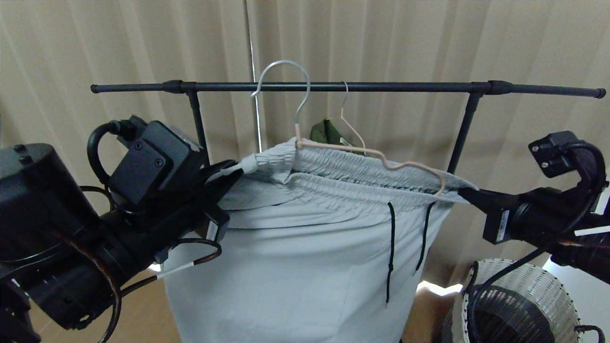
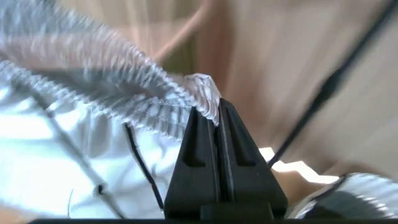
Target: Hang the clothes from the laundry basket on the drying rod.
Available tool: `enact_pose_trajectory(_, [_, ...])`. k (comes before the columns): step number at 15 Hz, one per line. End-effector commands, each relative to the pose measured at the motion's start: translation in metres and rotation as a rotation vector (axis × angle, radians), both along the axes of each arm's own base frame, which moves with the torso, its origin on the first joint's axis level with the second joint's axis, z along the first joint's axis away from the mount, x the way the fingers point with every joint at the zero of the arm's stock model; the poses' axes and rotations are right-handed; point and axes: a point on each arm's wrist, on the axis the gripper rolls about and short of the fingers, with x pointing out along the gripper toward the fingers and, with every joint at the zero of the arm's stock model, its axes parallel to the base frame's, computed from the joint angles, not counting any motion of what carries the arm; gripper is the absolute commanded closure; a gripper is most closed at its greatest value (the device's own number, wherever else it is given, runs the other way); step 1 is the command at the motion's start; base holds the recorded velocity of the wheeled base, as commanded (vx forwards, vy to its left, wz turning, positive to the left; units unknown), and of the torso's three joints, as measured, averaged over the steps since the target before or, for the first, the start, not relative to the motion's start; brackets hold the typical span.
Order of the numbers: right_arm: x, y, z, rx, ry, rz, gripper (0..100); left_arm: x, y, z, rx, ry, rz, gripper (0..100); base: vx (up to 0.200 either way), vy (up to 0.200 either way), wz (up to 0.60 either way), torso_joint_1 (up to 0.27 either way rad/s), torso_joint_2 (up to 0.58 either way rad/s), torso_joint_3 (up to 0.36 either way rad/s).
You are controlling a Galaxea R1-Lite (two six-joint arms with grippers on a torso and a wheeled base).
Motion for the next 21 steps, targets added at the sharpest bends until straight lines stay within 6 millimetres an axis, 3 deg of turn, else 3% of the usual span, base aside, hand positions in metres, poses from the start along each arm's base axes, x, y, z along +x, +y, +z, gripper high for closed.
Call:
enact_pose_trajectory(1, [0.003, -0.006, 0.011, 0.014, -0.041, -0.033, 100, 0.000, 0.010, -0.010, 0.039, 0.023, 0.034, 100, 0.000, 0.000, 0.00, 0.000, 0.00, 0.000])
enact_pose_trajectory(5, [-0.006, -0.006, 0.017, 0.003, -0.072, -0.012, 100, 0.007, 0.019, -0.016, 0.117, 0.018, 0.112, 100, 0.000, 0.000, 0.00, 0.000, 0.00, 0.000])
enact_pose_trajectory(7, [-0.018, -0.002, 0.014, -0.032, -0.082, 0.115, 100, 0.015, 0.020, -0.019, 0.123, 0.039, 0.253, 100, 0.000, 0.000, 0.00, 0.000, 0.00, 0.000])
enact_pose_trajectory(9, [-0.027, 0.001, 0.008, -0.027, -0.067, 0.219, 100, 0.019, 0.018, -0.019, 0.098, 0.048, 0.274, 100, 0.000, 0.000, 0.00, 0.000, 0.00, 0.000])
enact_pose_trajectory(11, [-0.047, 0.019, -0.003, -0.009, -0.033, 0.458, 100, 0.024, 0.009, -0.012, 0.014, 0.050, 0.256, 100, 0.000, 0.000, 0.00, 0.000, 0.00, 0.000])
enact_pose_trajectory(12, [-0.051, 0.021, -0.004, -0.006, -0.033, 0.501, 0, 0.024, 0.008, -0.011, 0.009, 0.050, 0.252, 100, 0.000, 0.000, 0.00, 0.000, 0.00, 0.000])
enact_pose_trajectory(17, [-0.054, 0.026, -0.004, -0.091, -0.080, 0.562, 0, 0.017, -0.002, -0.012, -0.032, 0.065, 0.196, 100, 0.000, 0.000, 0.00, 0.000, 0.00, 0.000])
enact_pose_trajectory(21, [-0.030, 0.041, 0.014, -0.193, -0.171, 0.585, 0, 0.007, -0.016, -0.014, -0.029, 0.074, 0.107, 100, 0.000, 0.000, 0.00, 0.000, 0.00, 0.000])
